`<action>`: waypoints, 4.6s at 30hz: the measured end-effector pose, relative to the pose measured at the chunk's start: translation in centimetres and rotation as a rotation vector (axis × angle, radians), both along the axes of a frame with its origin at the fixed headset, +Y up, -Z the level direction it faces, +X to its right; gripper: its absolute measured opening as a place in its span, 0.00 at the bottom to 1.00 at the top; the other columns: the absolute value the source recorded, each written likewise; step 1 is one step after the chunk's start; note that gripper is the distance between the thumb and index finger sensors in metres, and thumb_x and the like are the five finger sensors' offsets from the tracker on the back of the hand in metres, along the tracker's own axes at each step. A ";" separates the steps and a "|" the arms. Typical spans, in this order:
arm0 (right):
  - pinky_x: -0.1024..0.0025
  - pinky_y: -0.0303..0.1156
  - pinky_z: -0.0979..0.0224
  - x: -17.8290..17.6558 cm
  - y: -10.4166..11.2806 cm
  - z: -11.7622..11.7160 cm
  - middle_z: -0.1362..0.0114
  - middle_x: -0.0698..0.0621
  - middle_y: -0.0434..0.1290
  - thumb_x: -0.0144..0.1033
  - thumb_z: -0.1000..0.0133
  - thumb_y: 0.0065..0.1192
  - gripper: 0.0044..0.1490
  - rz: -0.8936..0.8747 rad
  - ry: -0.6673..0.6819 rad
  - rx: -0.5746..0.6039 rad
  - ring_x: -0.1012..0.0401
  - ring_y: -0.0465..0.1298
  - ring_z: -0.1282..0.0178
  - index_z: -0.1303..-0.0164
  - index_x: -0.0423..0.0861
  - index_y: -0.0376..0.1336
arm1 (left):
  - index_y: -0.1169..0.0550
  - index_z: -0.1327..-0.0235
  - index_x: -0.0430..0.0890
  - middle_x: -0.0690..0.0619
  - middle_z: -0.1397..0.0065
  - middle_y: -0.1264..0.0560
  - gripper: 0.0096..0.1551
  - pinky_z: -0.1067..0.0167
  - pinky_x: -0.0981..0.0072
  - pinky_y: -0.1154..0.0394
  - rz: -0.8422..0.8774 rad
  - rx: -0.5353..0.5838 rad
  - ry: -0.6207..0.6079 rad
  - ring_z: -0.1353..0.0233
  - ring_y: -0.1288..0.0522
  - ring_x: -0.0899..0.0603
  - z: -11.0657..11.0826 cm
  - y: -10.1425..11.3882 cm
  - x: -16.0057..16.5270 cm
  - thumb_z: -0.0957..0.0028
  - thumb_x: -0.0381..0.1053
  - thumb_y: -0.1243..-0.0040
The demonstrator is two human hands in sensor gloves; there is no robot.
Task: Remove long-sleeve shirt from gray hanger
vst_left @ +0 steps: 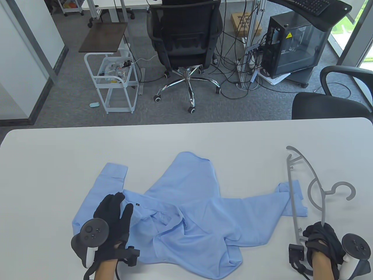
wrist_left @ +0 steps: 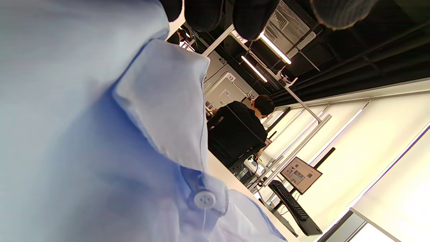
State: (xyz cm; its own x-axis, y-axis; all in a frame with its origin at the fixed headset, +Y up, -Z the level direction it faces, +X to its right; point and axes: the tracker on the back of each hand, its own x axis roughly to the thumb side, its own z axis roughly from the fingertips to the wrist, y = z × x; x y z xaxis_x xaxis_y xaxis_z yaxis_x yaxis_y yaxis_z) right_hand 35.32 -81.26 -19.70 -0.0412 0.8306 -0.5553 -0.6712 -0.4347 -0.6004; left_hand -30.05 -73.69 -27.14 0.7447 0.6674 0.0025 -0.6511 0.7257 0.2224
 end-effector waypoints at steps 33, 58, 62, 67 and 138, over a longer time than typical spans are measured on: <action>0.42 0.66 0.37 0.0 0.6 -0.4 0.24 0.27 0.58 0.35 0.33 0.52 0.43 0.037 0.224 0.002 0.37 0.69 0.37 0.13 0.42 0.38 | 0.37 0.18 0.53 0.42 0.14 0.44 0.44 0.23 0.28 0.58 0.150 -0.081 -0.021 0.15 0.49 0.26 -0.4 -0.5 -1.0 0.44 0.74 0.54; 0.35 0.57 0.33 0.5 0.8 -0.4 0.20 0.22 0.49 0.45 0.31 0.51 0.37 -0.043 0.244 0.046 0.31 0.60 0.31 0.17 0.36 0.56 | 0.37 0.18 0.53 0.42 0.14 0.43 0.44 0.23 0.28 0.57 0.184 -0.093 -0.041 0.15 0.48 0.25 -0.5 -0.4 -1.3 0.44 0.74 0.54; 0.33 0.54 0.33 0.1 0.9 -0.5 0.20 0.22 0.45 0.47 0.31 0.51 0.39 -0.006 0.246 0.030 0.30 0.55 0.30 0.17 0.34 0.55 | 0.37 0.18 0.53 0.42 0.14 0.43 0.44 0.23 0.28 0.57 0.209 -0.090 -0.039 0.15 0.48 0.26 -0.4 -0.4 -1.5 0.44 0.74 0.54; 0.34 0.52 0.33 -0.1 0.8 -0.6 0.19 0.23 0.44 0.47 0.31 0.50 0.39 0.002 0.249 0.023 0.30 0.53 0.29 0.17 0.34 0.54 | 0.37 0.18 0.53 0.42 0.14 0.43 0.44 0.23 0.28 0.57 0.210 -0.088 -0.042 0.15 0.48 0.26 -0.4 -0.4 -1.5 0.44 0.74 0.55; 0.19 0.43 0.29 -23.8 5.9 -4.1 0.12 0.31 0.50 0.62 0.34 0.50 0.50 0.825 0.921 0.552 0.26 0.51 0.17 0.10 0.43 0.47 | 0.50 0.13 0.55 0.41 0.10 0.54 0.55 0.24 0.27 0.61 -0.115 0.022 -0.331 0.14 0.56 0.24 2.4 0.9 7.8 0.48 0.76 0.46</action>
State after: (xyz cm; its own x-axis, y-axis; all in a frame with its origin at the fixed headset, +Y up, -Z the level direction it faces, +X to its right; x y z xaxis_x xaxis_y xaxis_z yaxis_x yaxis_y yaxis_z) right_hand 11.53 -75.35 -23.79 -0.8048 0.4876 0.3386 -0.5839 -0.7529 -0.3037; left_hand -22.28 -72.81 -24.70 0.7716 0.5760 0.2699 -0.6045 0.7961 0.0292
